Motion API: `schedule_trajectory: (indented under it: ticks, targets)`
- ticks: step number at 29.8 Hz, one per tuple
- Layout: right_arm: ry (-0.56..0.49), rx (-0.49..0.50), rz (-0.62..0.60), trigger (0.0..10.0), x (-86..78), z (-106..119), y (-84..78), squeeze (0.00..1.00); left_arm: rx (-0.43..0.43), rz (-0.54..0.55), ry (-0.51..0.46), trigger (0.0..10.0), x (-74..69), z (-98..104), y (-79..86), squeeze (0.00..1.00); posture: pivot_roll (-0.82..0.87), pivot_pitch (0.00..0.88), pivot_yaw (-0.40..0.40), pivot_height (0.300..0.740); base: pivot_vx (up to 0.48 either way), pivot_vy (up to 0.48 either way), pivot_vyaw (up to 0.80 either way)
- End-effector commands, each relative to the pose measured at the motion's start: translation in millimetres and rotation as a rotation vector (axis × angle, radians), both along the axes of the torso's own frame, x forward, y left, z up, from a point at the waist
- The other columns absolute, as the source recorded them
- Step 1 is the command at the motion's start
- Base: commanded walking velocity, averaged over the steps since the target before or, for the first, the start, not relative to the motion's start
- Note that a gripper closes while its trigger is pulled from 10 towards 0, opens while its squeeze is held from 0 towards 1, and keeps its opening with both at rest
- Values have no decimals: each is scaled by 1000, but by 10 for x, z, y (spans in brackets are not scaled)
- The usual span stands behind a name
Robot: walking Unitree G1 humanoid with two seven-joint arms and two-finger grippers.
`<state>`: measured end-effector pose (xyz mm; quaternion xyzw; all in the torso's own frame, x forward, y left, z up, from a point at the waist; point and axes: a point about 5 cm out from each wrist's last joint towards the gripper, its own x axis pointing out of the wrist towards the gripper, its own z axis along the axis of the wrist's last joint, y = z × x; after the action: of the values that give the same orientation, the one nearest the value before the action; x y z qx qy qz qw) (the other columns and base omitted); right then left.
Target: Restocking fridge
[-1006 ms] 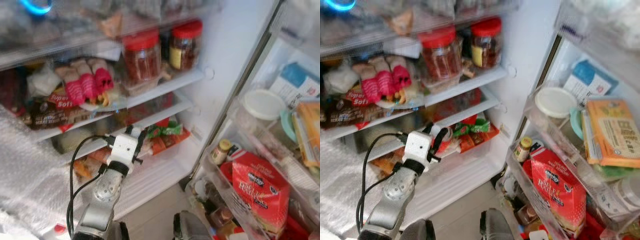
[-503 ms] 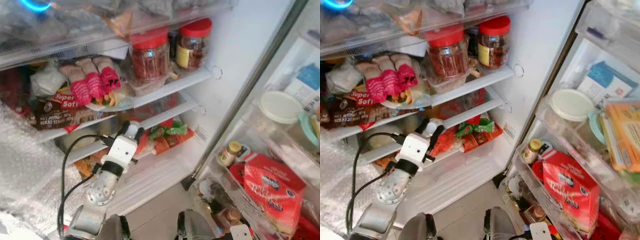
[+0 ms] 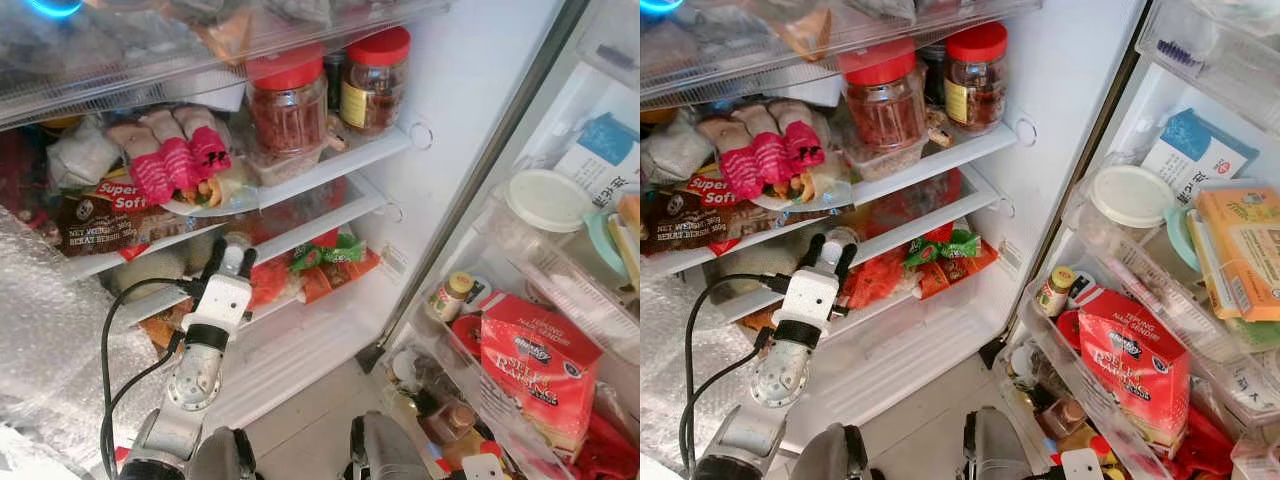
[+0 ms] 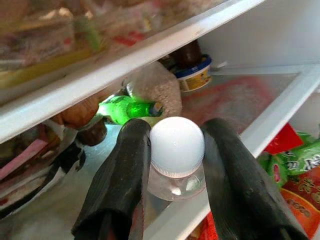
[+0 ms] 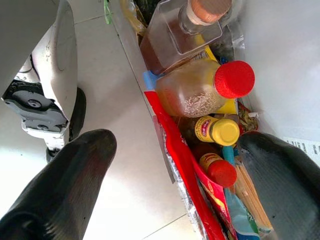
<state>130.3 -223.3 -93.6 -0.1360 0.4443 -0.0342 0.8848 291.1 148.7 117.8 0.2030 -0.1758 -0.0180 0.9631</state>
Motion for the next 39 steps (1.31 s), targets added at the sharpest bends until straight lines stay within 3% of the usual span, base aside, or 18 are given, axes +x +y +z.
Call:
schedule_trajectory:
  ticks: [1, 7, 11, 17, 20, 26, 33, 39]
  targets:
    - [17, 7, -14, 10000, -66, -18, -22, 0, -12, 27, 32, 10000, 0, -109, 29, 0, -227, 192, -73, 641, 0, 0, 0]
    - [19, 6, -12, 10000, -66, -17, -27, 0, -89, 92, 76, 10000, 30, -212, 94, 0, -228, 192, -74, 641, 0, 0, 0]
    - [20, 7, -11, 10000, -68, -18, -28, 0, -86, 98, 119, 10000, -45, -365, 112, 0, -227, 193, -75, 641, 0, 0, 0]
    - [23, 10, -10, 10000, -74, -23, -17, 0, -91, 158, 243, 10000, -200, -649, 273, 0, -224, 192, -65, 641, 0, 0, 0]
    - [23, 11, -12, 10000, -76, -24, -14, 0, -96, 170, 271, 10000, -216, -699, 301, 0, -222, 191, -64, 641, 0, 0, 0]
    - [28, 9, -15, 10000, -83, -28, -12, 0, -131, 167, 243, 10000, -34, -590, 228, 0, -221, 181, -62, 641, 0, 0, 0]
    - [27, 6, -15, 10000, -75, -26, -15, 0, -194, 149, 161, 10000, 345, -261, 64, 0, -217, 181, -65, 641, 0, 0, 0]
    - [28, 7, -14, 10000, -69, -26, -10, 0, -241, 171, 207, 10000, 526, -196, -6, 0, -221, 185, -63, 641, 0, 0, 0]
